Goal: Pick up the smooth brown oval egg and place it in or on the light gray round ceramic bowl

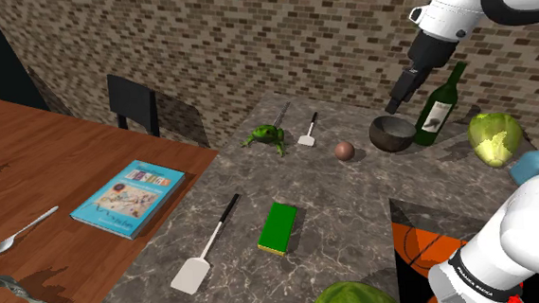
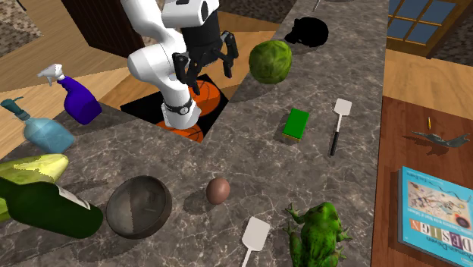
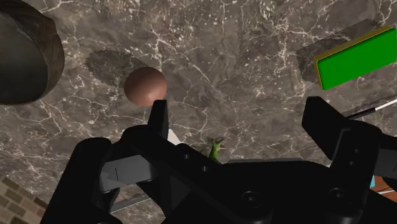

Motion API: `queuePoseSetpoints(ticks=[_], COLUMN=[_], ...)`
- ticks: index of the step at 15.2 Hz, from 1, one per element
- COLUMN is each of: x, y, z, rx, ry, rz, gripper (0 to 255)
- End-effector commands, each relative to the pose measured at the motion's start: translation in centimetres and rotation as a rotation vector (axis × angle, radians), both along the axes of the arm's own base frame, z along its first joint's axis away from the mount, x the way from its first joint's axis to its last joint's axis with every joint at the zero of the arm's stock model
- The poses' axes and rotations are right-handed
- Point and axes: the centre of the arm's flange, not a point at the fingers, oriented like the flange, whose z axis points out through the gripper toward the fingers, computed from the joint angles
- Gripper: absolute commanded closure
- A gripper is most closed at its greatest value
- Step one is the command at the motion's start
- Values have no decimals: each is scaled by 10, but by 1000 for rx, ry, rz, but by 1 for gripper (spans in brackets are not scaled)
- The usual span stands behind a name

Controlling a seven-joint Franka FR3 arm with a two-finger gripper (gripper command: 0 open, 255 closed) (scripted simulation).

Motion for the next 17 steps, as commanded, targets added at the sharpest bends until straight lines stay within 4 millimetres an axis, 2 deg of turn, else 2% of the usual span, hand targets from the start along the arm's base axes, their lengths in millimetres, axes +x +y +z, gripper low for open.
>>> queuePoseSetpoints(ticks=[1, 5, 9, 13, 17], x=[0, 57, 113, 164, 209], y=[0, 14, 18, 11, -7], z=[0, -30, -66, -107, -152], rx=[0, -52, -104, -157, -209], ry=[0, 99, 198, 297, 396], rz=[0, -163, -327, -490, -654], gripper=[0, 0, 0, 0, 0])
